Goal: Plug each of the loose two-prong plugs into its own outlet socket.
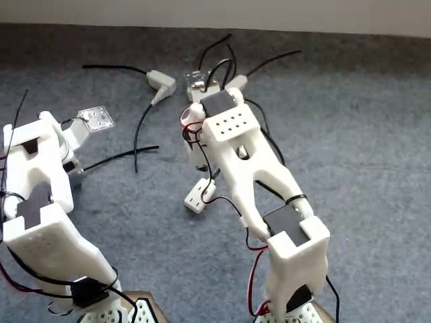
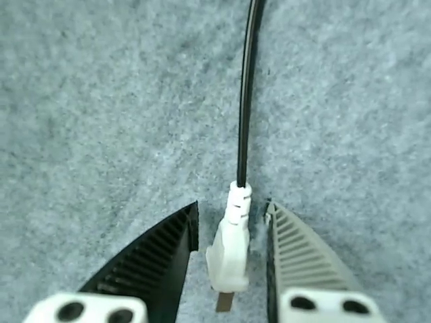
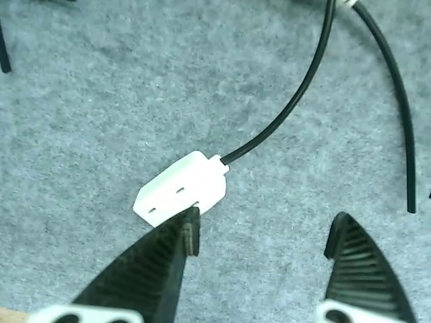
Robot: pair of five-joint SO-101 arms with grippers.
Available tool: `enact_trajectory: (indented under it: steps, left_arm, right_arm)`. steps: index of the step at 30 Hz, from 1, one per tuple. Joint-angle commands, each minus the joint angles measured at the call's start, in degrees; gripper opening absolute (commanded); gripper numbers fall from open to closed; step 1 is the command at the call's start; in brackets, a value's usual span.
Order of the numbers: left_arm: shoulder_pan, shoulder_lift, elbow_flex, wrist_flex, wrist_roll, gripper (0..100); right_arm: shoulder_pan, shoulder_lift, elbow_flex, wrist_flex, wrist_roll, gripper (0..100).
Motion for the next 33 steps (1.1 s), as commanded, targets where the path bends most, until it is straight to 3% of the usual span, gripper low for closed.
enact_trajectory:
  steps: [1, 4, 26, 33]
  left_arm:
    - [-1.2, -3.1, -1.0, -1.8, -22.4, 15]
    - [-2.2, -3.1, -0.9, -1.8, -25.5, 15]
    - [-2.9, -2.5, -4.1, -1.8, -25.7, 15]
    - [-2.8, -2.8, -4.2, 1.2, -25.9, 3]
  right_arm:
    - [0.8, -3.2, -2.6, 0.0, 0.8, 29.6]
    - [0.8, -3.2, -2.6, 0.0, 0.8, 29.6]
    - [0.8, -3.2, -2.6, 0.0, 0.8, 29.6]
    - [0.8, -3.2, -2.6, 0.0, 0.8, 29.6]
